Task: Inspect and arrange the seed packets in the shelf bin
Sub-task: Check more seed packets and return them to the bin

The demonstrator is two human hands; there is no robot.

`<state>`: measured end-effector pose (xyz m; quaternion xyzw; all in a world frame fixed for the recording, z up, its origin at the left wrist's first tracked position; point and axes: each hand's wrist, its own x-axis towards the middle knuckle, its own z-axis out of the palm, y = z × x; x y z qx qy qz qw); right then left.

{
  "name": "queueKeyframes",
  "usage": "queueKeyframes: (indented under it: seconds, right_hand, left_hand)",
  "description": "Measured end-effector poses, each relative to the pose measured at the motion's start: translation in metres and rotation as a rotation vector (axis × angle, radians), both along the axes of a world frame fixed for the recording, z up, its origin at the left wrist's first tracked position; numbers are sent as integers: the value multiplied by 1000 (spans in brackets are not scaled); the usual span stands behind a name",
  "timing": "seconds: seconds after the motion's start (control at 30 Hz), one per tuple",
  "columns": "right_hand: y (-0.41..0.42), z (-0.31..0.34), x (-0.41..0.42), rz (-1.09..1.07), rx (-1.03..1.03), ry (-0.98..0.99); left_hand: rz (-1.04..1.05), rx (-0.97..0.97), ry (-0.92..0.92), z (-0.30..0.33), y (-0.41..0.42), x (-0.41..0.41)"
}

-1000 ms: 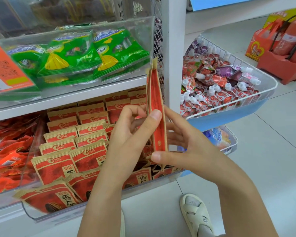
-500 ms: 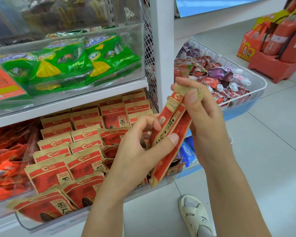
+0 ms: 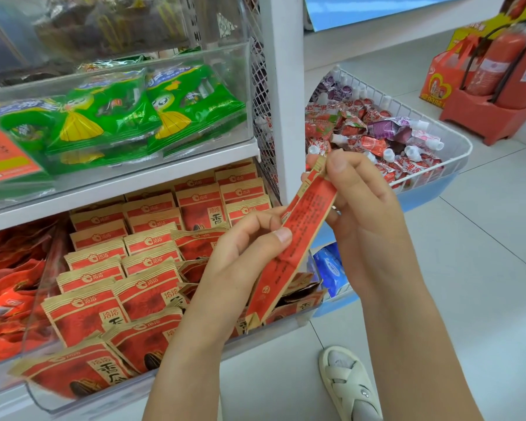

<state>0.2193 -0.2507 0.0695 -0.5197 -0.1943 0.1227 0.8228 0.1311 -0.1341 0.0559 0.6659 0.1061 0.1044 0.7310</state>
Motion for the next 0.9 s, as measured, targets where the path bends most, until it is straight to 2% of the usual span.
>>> queueKeyframes:
  seconds: [0.17, 0.43, 0.57, 0.6, 0.7, 0.77, 0.9]
  right_hand:
    - [4, -2, 0, -34, -17, -4]
    - [13, -8, -7, 79, -92, -62]
    - [20, -16, -12, 140, -135, -91]
    - [21, -19, -13, 159, -150, -107]
    - [23, -27, -16, 233, -228, -181]
    - [22, -32, -16, 312, -281, -224]
    - [11, -34, -9, 443, -384, -289]
  left_hand:
    - [13, -41, 7, 0, 0, 2]
    - [122, -123, -91, 8, 0, 0]
    - [209, -117, 64, -12, 26, 22]
    - [238, -175, 89, -14, 31, 24]
    - [325, -326, -74, -1, 19, 16]
    - [305, -341, -202, 6, 13, 0]
    - [279, -360, -186, 4, 20, 2]
